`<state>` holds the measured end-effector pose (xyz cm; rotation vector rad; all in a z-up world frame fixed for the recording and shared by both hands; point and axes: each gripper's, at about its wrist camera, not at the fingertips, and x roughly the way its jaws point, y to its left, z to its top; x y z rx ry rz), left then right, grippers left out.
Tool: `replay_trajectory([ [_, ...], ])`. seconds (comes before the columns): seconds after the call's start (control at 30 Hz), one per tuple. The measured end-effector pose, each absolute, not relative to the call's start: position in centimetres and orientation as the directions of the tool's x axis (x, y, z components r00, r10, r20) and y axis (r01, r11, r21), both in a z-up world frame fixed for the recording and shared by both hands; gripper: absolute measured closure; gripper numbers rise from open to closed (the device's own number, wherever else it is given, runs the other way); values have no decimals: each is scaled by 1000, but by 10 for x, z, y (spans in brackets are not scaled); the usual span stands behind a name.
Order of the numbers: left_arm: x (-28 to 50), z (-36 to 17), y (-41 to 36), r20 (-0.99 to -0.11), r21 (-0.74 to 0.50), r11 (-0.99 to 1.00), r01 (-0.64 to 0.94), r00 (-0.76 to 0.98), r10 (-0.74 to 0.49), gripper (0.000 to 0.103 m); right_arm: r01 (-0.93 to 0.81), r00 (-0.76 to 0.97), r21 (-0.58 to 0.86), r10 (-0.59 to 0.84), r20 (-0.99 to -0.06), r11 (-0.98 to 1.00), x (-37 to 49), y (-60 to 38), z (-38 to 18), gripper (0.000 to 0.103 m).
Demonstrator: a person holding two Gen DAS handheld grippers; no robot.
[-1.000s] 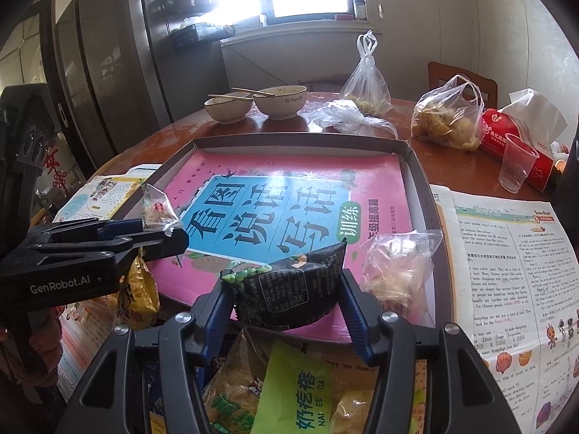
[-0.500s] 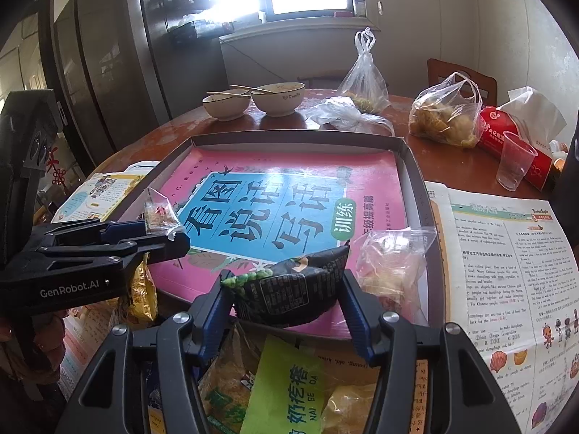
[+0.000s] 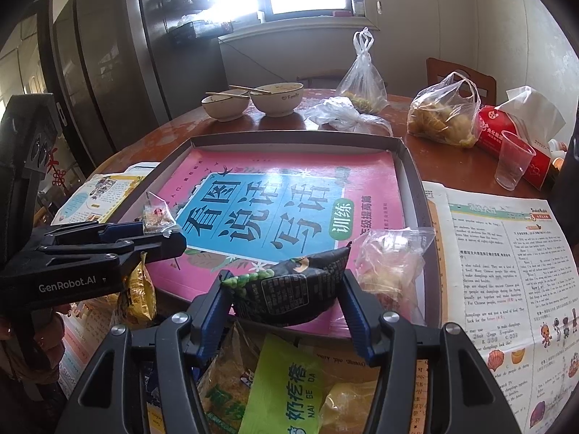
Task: Organize snacks
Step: 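Lower the wafer packet with the left gripper and open it while the right releases the seaweed packet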
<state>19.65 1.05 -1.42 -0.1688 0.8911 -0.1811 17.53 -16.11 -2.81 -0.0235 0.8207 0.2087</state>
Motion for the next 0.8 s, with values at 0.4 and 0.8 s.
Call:
replay_trajectory([
  [0.4,194,-10,12,-745,-243,966,85,621,-242,52,-186,668,64,174,-723,980,173,-163,-25,43],
  [0.8,185,-1,13,-734,-236,969,71,640,-226,49,-175,686,67,171,-707,982,169,-165,-17,38],
])
